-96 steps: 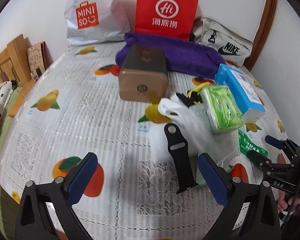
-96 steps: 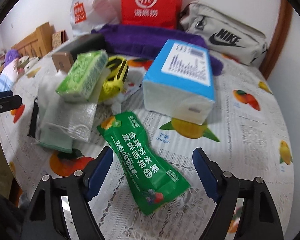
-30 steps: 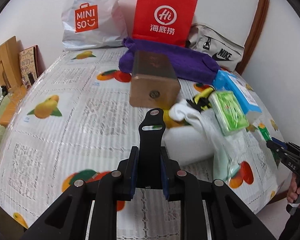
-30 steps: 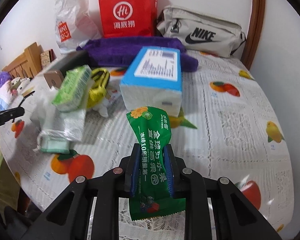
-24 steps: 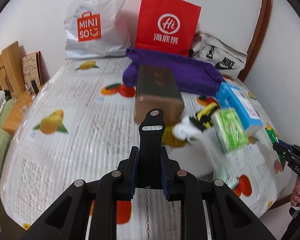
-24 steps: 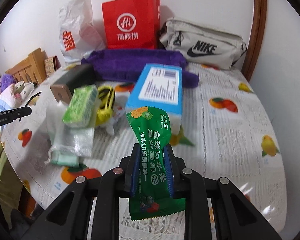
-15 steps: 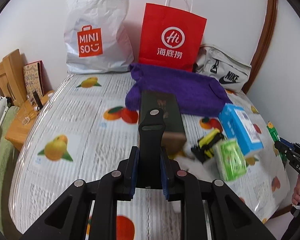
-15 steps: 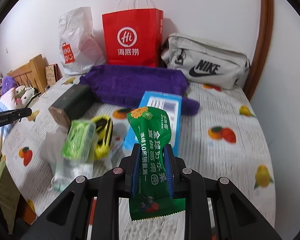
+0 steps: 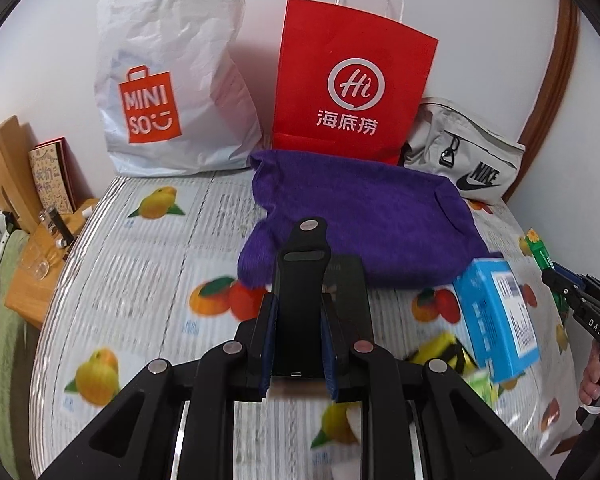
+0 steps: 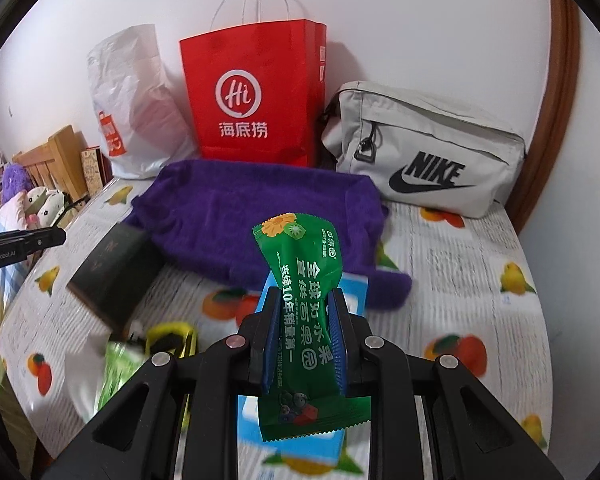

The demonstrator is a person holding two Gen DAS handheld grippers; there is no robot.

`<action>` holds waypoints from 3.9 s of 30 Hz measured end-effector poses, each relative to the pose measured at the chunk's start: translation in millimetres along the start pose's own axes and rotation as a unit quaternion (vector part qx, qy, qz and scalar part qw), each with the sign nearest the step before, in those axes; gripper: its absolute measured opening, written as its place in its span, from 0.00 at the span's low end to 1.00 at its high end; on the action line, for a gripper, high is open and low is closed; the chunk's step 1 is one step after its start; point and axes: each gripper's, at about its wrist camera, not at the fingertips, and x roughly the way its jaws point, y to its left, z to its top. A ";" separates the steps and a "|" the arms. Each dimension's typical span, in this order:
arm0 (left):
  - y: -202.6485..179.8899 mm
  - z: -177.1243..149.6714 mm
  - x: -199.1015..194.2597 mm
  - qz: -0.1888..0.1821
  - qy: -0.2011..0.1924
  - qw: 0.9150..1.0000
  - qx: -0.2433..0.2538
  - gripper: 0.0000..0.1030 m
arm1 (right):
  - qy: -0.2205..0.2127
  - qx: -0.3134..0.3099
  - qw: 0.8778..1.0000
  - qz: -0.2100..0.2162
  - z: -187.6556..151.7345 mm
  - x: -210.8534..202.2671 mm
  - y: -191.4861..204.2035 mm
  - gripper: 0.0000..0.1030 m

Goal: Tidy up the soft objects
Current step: 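Carry packet and strap over the purple towel, opening the right tool to drop the packet, then open the left tool to drop the black strap onto the purple towel, then grasp the green wet-wipes pack with the right tool, then move the left tool toward the white foam block while the right tool holds the wipes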

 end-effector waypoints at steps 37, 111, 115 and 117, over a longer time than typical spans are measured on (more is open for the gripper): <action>-17.2 111.5 176.8 0.004 0.101 0.994 -0.033 0.19 | 0.117 -0.027 0.992 0.030 74.4 183.5 -37.9 0.25; -12.9 -148.0 -28.9 -0.045 0.070 0.996 0.032 0.58 | -0.024 -0.029 0.999 -0.009 -101.4 -74.5 100.8 0.51; -26.5 -158.2 -22.9 -0.061 0.082 0.993 0.060 0.64 | -0.016 -0.023 0.999 -0.018 -120.8 -80.8 83.8 0.51; -32.8 -163.1 -20.6 -0.058 0.081 0.992 0.079 0.65 | -0.009 -0.013 1.000 -0.022 -129.9 -83.0 72.6 0.51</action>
